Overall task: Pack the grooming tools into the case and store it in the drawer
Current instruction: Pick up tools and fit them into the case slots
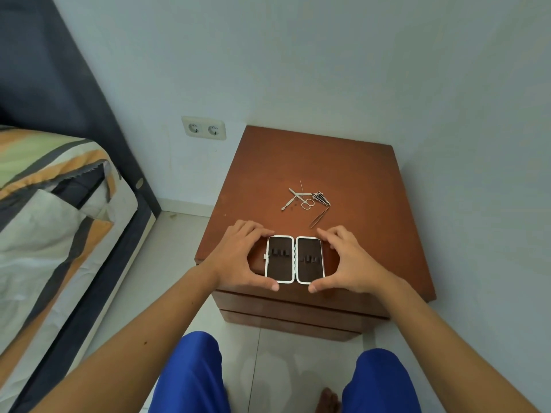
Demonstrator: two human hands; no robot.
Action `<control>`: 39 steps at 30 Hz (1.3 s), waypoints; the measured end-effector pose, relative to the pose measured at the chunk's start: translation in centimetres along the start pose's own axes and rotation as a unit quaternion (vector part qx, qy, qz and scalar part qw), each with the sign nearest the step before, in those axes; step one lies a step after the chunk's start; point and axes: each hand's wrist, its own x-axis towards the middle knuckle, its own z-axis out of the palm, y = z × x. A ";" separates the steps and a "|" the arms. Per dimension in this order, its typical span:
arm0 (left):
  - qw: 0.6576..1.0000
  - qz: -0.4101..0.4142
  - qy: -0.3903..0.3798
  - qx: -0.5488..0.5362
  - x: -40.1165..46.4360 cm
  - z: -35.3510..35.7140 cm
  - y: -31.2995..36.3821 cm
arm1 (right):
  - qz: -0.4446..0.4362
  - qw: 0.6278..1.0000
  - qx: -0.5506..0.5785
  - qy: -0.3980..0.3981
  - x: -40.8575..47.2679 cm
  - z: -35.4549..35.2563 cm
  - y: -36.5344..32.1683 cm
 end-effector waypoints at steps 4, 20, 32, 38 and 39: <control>1.000 -0.011 0.005 -0.008 0.4 0.0 -0.3 | -0.019 1.000 -0.002 0.020 1.1 -0.2 0.2; 1.000 -0.015 0.010 -0.014 2.0 -0.2 -1.5 | -0.012 0.960 0.097 0.262 6.2 -2.5 1.0; 1.000 -0.019 0.011 0.005 1.9 -0.2 -1.4 | 0.019 0.983 -0.060 0.172 13.6 -4.1 1.6; 1.000 -0.019 0.010 0.002 1.9 -0.2 -1.4 | 0.022 0.976 -0.002 0.217 13.5 -3.7 1.6; 1.000 -0.019 0.009 0.003 1.9 -0.2 -1.4 | 0.015 0.972 0.019 0.233 13.3 -3.7 1.4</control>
